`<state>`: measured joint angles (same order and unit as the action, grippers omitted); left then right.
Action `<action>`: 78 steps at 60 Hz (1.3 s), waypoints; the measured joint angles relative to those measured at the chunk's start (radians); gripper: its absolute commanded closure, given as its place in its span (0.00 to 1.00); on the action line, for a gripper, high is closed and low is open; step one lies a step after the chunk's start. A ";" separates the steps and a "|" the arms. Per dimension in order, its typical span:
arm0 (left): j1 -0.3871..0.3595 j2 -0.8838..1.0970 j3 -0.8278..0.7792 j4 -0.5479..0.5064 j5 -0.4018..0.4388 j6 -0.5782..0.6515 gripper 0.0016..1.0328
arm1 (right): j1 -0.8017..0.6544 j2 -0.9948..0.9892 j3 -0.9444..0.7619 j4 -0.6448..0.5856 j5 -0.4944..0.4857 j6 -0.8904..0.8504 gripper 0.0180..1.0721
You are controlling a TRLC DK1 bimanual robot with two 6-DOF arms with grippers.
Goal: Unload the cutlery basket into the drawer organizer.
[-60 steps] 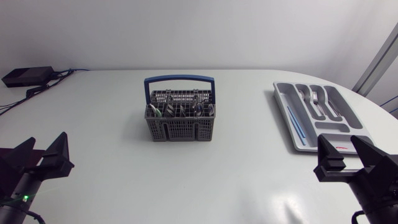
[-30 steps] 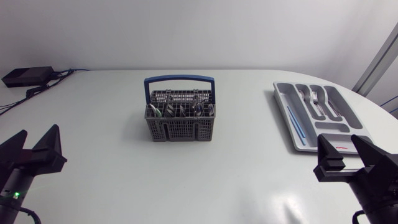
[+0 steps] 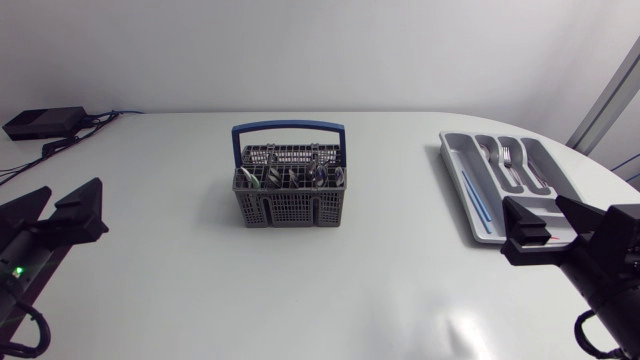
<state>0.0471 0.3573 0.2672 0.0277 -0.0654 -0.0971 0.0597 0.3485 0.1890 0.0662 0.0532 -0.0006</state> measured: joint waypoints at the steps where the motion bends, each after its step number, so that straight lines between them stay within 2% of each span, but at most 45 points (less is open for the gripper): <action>1: -0.003 0.013 0.008 0.000 -0.001 0.000 0.07 | 0.006 0.011 0.006 0.003 0.005 0.000 0.05; 7: -0.033 0.108 0.067 -0.004 -0.042 0.000 0.12 | 0.058 0.087 0.045 0.008 0.051 0.000 0.05; 16: -0.121 0.253 0.163 -0.026 -0.122 0.000 0.12 | 0.112 0.182 0.098 0.008 0.083 0.001 0.05; 23: -0.220 0.340 0.225 -0.089 -0.153 -0.001 0.12 | 0.159 0.235 0.135 -0.006 0.106 0.005 0.05; 27: -0.253 0.388 0.266 -0.138 -0.153 -0.001 0.12 | 0.192 0.270 0.165 -0.041 0.113 0.005 0.05; 46: -0.283 0.586 0.426 -0.306 -0.152 0.000 0.11 | 0.275 0.453 0.341 -0.218 0.120 0.000 0.05; 61: -0.286 0.697 0.505 -0.411 -0.076 0.059 0.06 | 0.330 0.580 0.439 -0.294 0.108 -0.017 0.05; 78: -0.291 0.845 0.610 -0.423 -0.049 0.159 0.07 | 0.364 0.759 0.562 -0.435 0.005 -0.113 0.05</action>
<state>-0.2436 1.2026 0.8768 -0.3954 -0.1146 0.0624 0.4240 1.1076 0.7509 -0.3683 0.0582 -0.1135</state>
